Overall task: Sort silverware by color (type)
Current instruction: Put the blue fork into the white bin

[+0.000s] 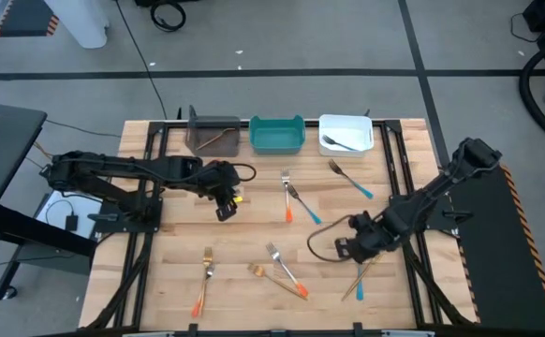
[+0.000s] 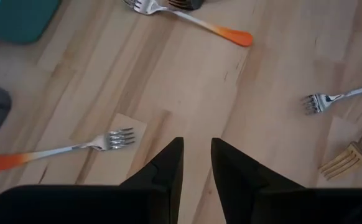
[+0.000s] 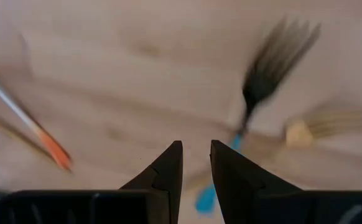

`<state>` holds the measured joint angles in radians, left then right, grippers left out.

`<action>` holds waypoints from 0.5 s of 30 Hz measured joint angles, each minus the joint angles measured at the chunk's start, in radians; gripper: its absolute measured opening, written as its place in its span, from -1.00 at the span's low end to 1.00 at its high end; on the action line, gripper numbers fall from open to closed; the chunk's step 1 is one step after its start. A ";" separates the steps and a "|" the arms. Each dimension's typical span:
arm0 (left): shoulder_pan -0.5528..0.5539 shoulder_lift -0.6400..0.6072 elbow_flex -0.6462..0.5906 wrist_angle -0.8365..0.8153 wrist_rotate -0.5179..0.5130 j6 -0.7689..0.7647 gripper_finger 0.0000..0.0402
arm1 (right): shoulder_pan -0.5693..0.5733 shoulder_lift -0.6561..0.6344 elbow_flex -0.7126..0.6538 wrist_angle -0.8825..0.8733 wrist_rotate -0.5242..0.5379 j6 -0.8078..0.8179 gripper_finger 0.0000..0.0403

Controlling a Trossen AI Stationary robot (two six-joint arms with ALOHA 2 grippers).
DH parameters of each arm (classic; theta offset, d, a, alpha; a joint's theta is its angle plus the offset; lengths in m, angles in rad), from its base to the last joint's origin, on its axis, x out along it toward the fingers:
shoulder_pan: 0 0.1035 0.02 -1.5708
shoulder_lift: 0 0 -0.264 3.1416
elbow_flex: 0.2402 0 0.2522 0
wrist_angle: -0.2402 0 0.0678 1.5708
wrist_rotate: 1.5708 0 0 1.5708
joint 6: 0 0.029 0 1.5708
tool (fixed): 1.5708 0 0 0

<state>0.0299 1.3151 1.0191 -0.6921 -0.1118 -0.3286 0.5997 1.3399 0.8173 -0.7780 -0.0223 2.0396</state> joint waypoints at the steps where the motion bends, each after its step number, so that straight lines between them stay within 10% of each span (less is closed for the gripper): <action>1: 0.000 0.000 0.000 0.003 0.000 0.000 -0.55 | 0.022 0.000 -0.007 0.009 -0.018 -0.004 -0.55; 15: 0.000 0.000 0.000 0.067 -0.002 -0.027 -0.55 | 0.152 0.000 -0.106 0.030 -0.067 -0.566 -0.55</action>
<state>0.0303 1.3155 1.0191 -0.6250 -0.1134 -0.3553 0.7517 1.3396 0.7109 -0.7477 -0.0896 1.4736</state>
